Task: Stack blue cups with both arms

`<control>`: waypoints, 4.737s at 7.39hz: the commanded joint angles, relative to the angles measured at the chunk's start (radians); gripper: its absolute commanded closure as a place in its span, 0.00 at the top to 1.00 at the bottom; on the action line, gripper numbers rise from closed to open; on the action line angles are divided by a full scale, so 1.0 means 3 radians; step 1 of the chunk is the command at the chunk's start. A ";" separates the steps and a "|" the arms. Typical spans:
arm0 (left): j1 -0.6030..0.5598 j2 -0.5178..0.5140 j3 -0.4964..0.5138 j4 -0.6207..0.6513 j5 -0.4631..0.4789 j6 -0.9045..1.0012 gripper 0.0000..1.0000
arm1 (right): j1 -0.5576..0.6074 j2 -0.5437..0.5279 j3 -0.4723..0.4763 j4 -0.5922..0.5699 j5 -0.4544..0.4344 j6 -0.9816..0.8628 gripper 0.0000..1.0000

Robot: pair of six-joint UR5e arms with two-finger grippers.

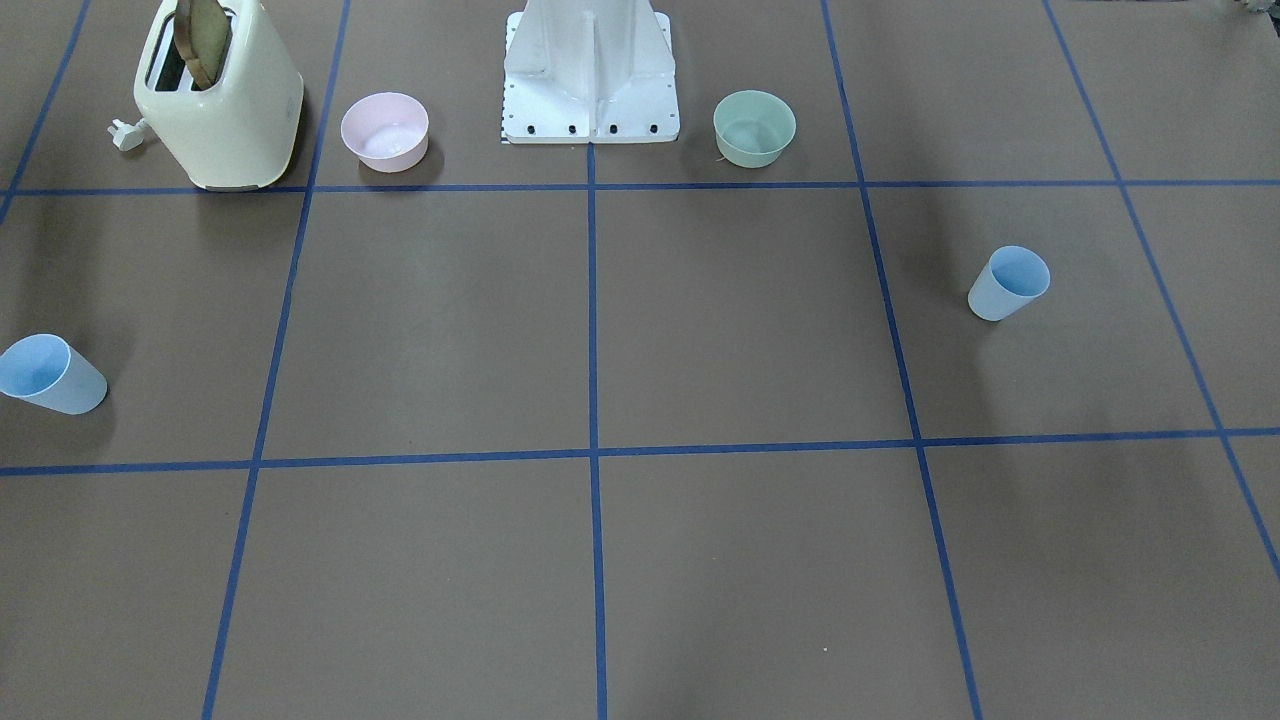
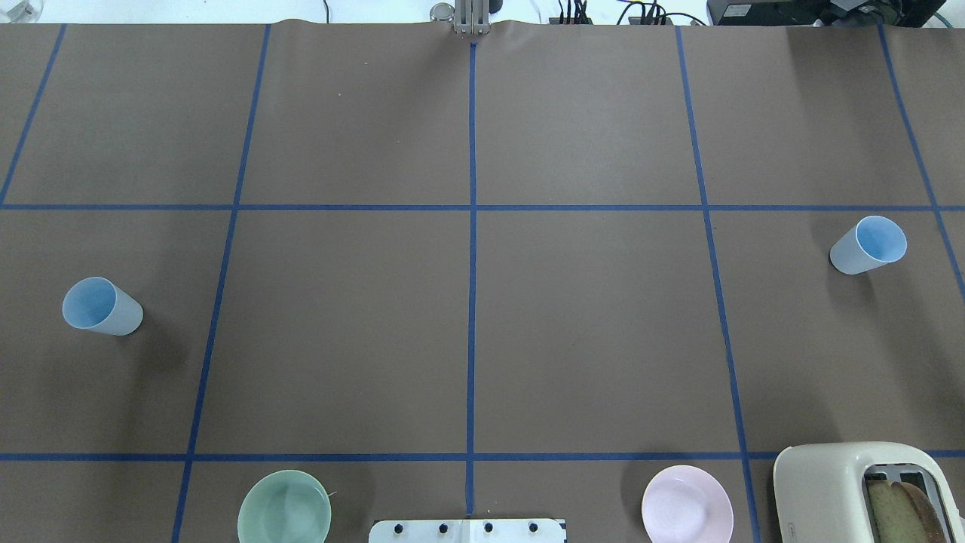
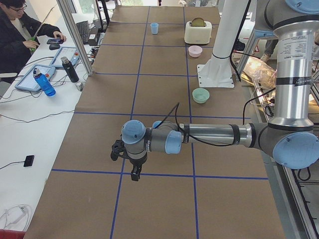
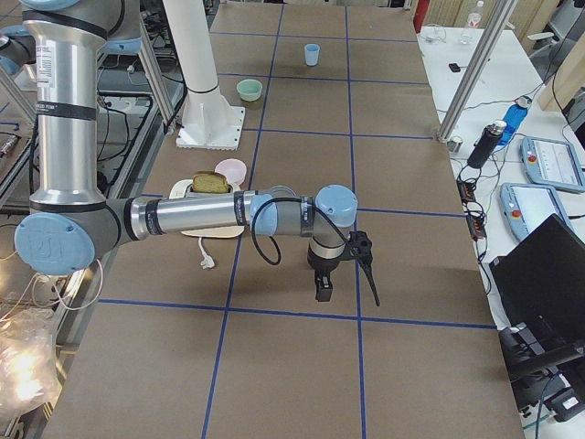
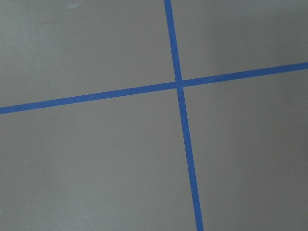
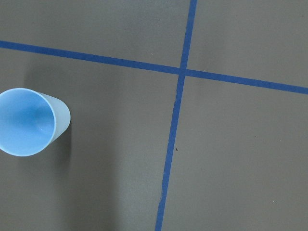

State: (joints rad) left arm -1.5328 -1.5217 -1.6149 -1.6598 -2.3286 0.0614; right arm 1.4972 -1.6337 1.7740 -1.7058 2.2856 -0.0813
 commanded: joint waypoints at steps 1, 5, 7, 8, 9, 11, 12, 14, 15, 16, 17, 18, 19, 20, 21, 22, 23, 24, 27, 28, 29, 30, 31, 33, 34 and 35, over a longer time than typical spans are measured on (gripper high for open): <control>0.0001 -0.0025 -0.0047 0.0010 0.0000 -0.0020 0.99 | 0.0000 0.0000 0.0003 0.0000 0.0000 0.0005 1.00; -0.0004 0.0010 -0.0185 0.0005 0.0031 -0.0010 0.99 | 0.0005 0.0010 0.0079 0.0005 -0.0005 0.0000 1.00; -0.0004 0.0000 -0.0272 -0.0005 0.0005 -0.0020 0.99 | 0.0000 0.0168 0.0059 0.0030 -0.0005 0.0026 1.00; 0.0001 -0.0076 -0.0288 -0.0015 0.0020 -0.0036 0.99 | 0.0000 0.0199 0.0049 0.0157 -0.0010 0.0031 1.00; 0.0001 -0.0127 -0.0293 -0.0076 0.0005 -0.0031 0.99 | 0.0005 0.0245 0.0028 0.0341 -0.0010 0.0031 1.00; 0.0001 -0.0291 -0.0176 -0.0515 -0.0005 -0.0026 0.99 | 0.0005 0.0276 0.0008 0.0531 -0.0010 0.0132 1.00; 0.0001 -0.0251 -0.0175 -0.0729 -0.0010 -0.0010 0.99 | 0.0005 0.0302 -0.0013 0.0527 -0.0005 0.0138 1.00; 0.0022 -0.0256 -0.0190 -0.0920 -0.0005 -0.0132 0.99 | 0.0005 0.0383 0.0013 0.0532 0.0020 0.0255 1.00; 0.0204 -0.0286 -0.0246 -0.0956 -0.0010 -0.0467 0.99 | -0.0005 0.0429 0.0043 0.0552 0.0020 0.0342 1.00; 0.0423 -0.0251 -0.0343 -0.1037 -0.0010 -0.1027 0.99 | -0.0091 0.0430 0.0043 0.0669 0.0020 0.0484 1.00; 0.0689 -0.0165 -0.0420 -0.1099 0.0025 -0.1428 0.99 | -0.0148 0.0419 0.0033 0.0781 0.0005 0.0628 1.00; 0.0924 -0.0083 -0.0517 -0.1125 0.0041 -0.1654 0.99 | -0.0148 0.0404 0.0033 0.0828 0.0015 0.0644 1.00; 0.1180 0.0060 -0.0573 -0.1241 0.0218 -0.1717 0.99 | -0.0148 0.0394 0.0023 0.0833 0.0015 0.0639 1.00; 0.1430 0.0238 -0.0620 -0.1450 0.0453 -0.1870 0.99 | -0.0148 0.0384 0.0023 0.0839 0.0015 0.0639 1.00; 0.1615 0.0397 -0.0620 -0.1685 0.0485 -0.1978 0.99 | -0.0148 0.0379 0.0023 0.0839 0.0015 0.0639 1.00; 0.1728 0.0454 -0.0620 -0.1773 0.0536 -0.1989 0.99 | -0.0148 0.0378 0.0018 0.0839 0.0015 0.0639 1.00; 0.1846 0.0460 -0.0620 -0.1784 0.0603 -0.2060 0.97 | -0.0148 0.0378 0.0018 0.0839 0.0015 0.0634 1.00; 0.1898 0.0455 -0.0620 -0.1845 0.0603 -0.2157 0.94 | -0.0148 0.0378 0.0018 0.0844 0.0015 0.0634 1.00; 0.2021 0.0455 -0.0610 -0.1856 0.0624 -0.2173 0.31 | -0.0148 0.0378 0.0013 0.0839 0.0015 0.0634 1.00; 0.2026 0.0455 -0.0615 -0.1866 0.0619 -0.2178 0.00 | -0.0148 0.0378 0.0013 0.0839 0.0015 0.0639 1.00; 0.2026 0.0450 -0.0620 -0.1907 0.0619 -0.2178 0.00 | -0.0148 0.0378 0.0013 0.0839 0.0015 0.0639 1.00; 0.2021 0.0450 -0.0640 -0.1912 0.0614 -0.2183 0.00 | -0.0148 0.0373 0.0018 0.0839 0.0015 0.0639 1.00; 0.2016 0.0455 -0.0742 -0.1912 0.0578 -0.2183 0.00 | -0.0148 0.0353 0.0018 0.0844 0.0020 0.0634 1.00; 0.1970 0.0425 -0.0936 -0.1851 0.0314 -0.2209 0.00 | -0.0148 0.0348 0.0018 0.0844 0.0020 0.0629 1.00; 0.1965 0.0308 -0.0993 -0.1659 0.0302 -0.2239 0.00 | -0.0148 0.0343 0.0018 0.0844 0.0020 0.0629 1.00; 0.1975 -0.0093 -0.0993 -0.1292 0.0322 -0.2442 0.00 | -0.0148 0.0327 0.0028 0.0844 0.0020 0.0624 1.00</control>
State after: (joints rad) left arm -0.9407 -1.4444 -1.9020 -2.1526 -2.2262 -0.6212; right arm 1.4527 -1.5312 1.7804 -1.4527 2.2918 0.1071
